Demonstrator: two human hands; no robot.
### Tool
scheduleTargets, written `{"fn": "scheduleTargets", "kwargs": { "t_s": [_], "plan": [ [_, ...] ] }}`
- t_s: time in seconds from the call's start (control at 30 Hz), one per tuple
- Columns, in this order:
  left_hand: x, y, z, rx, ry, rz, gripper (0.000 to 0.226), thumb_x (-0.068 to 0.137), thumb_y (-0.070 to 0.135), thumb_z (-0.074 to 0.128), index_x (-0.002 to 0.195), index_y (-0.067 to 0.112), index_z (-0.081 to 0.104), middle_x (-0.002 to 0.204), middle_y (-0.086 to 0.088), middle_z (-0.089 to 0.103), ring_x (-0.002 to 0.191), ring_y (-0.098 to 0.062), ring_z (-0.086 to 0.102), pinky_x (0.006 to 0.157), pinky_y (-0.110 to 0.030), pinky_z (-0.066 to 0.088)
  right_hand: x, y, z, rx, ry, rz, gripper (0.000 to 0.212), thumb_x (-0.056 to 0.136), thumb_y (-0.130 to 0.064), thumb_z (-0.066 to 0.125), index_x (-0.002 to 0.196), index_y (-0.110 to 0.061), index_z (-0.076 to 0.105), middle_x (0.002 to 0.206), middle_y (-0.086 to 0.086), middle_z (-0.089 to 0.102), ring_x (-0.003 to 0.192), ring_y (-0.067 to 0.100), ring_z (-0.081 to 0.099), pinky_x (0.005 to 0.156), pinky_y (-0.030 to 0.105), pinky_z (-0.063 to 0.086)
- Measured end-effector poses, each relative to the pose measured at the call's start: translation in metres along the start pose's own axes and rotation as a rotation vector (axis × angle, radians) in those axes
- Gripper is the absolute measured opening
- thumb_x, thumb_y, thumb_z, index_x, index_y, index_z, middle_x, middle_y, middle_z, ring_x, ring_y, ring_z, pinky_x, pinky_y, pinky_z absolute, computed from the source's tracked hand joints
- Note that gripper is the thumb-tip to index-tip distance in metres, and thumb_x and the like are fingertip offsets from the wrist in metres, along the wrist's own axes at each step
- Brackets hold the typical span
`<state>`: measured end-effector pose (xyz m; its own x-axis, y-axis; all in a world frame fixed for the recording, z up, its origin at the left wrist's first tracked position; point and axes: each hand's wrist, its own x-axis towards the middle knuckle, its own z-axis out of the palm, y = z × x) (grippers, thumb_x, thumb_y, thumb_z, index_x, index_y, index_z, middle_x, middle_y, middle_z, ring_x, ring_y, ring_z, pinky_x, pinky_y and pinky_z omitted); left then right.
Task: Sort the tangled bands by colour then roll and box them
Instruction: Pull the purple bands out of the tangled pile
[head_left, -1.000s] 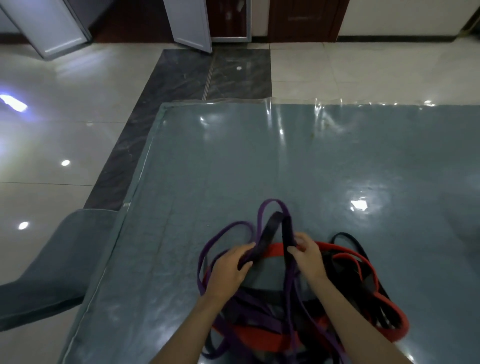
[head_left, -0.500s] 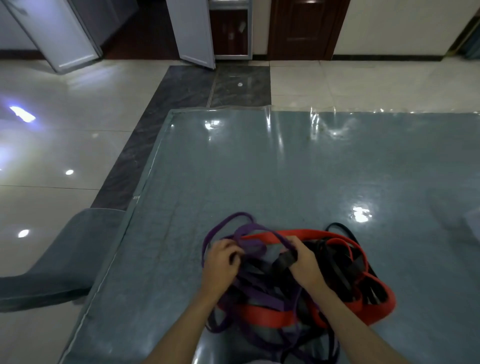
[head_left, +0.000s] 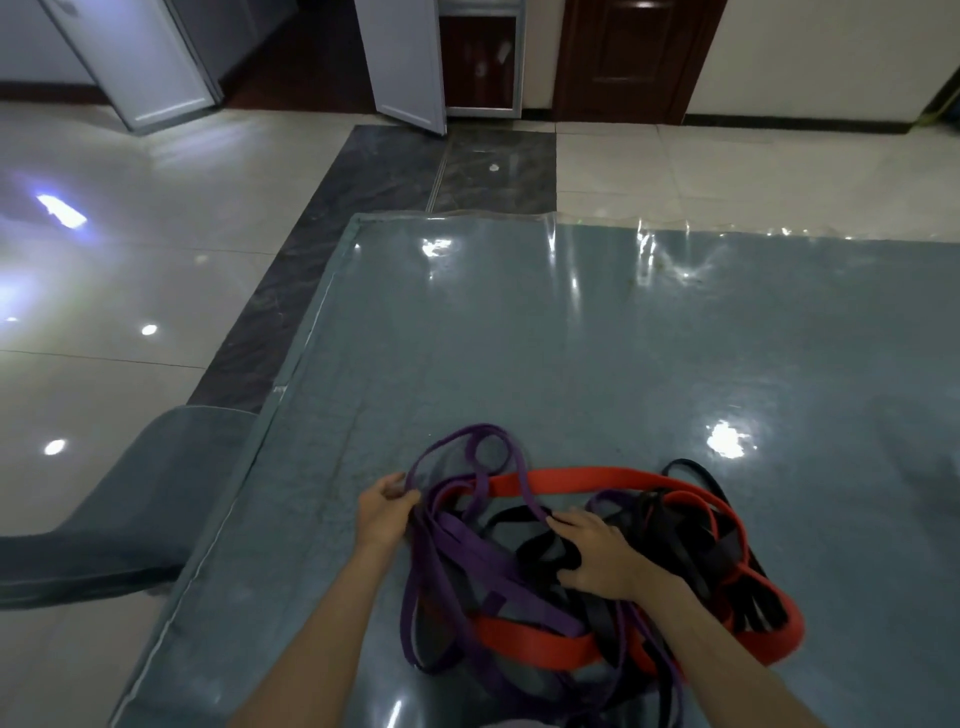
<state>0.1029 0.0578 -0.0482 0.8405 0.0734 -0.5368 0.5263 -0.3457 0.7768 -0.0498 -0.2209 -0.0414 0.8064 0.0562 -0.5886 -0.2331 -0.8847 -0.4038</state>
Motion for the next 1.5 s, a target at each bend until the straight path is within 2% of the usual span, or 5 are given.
{"fn": "scheduleTargets", "kwargs": {
  "t_s": [0.5,0.7,0.97,1.17,1.5],
  "plan": [
    [-0.016,-0.002,0.002,-0.026,-0.083,-0.019,0.065,0.075,0.01,0.095,0.132,0.0,0.064,0.106,-0.008,0.075,0.088,-0.019,0.072,0.079,-0.026,0.06,0.011,-0.026,0.043,-0.066,0.24,0.192,0.089,0.089,-0.039,0.06,0.166,-0.042,0.014,0.176,-0.001,0.004,0.163,0.029,-0.011,0.119,0.071,-0.014],
    [-0.038,0.005,-0.004,-0.028,-0.093,0.157,0.093,0.077,0.016,0.094,0.157,0.01,0.046,0.122,-0.011,0.074,0.115,-0.026,0.07,0.106,-0.046,0.056,-0.017,-0.033,0.057,-0.211,0.807,-0.198,0.054,0.107,-0.038,0.041,0.158,-0.023,0.046,0.165,-0.005,0.042,0.16,0.017,0.024,0.126,0.057,0.023],
    [-0.084,0.014,-0.006,-0.266,0.066,0.371,0.088,0.096,0.033,0.078,0.166,0.032,0.024,0.109,0.006,0.063,0.084,-0.01,0.069,0.076,-0.026,0.059,-0.039,-0.054,0.094,-0.098,0.537,-0.289,0.069,0.107,-0.067,0.034,0.16,-0.023,0.042,0.165,-0.014,0.038,0.161,0.005,0.011,0.131,0.042,0.006],
    [-0.101,0.052,-0.037,-0.482,0.171,0.502,0.068,0.096,0.033,0.077,0.156,0.029,0.046,0.117,0.008,0.065,0.085,-0.004,0.075,0.071,-0.016,0.058,-0.047,-0.085,0.088,0.132,0.444,-0.237,0.074,0.091,-0.074,0.059,0.152,-0.035,0.046,0.13,-0.011,0.067,0.118,0.007,0.063,0.104,0.028,0.05],
    [-0.11,0.107,-0.056,-0.565,0.112,0.651,0.04,0.089,0.018,0.085,0.124,0.017,0.065,0.108,0.001,0.066,0.074,-0.001,0.075,0.064,-0.015,0.058,-0.029,-0.108,0.069,0.327,0.395,-0.13,0.037,0.082,-0.047,0.084,0.112,-0.031,0.069,0.089,-0.024,0.074,0.091,-0.003,0.069,0.083,0.026,0.054]
  ]
}}
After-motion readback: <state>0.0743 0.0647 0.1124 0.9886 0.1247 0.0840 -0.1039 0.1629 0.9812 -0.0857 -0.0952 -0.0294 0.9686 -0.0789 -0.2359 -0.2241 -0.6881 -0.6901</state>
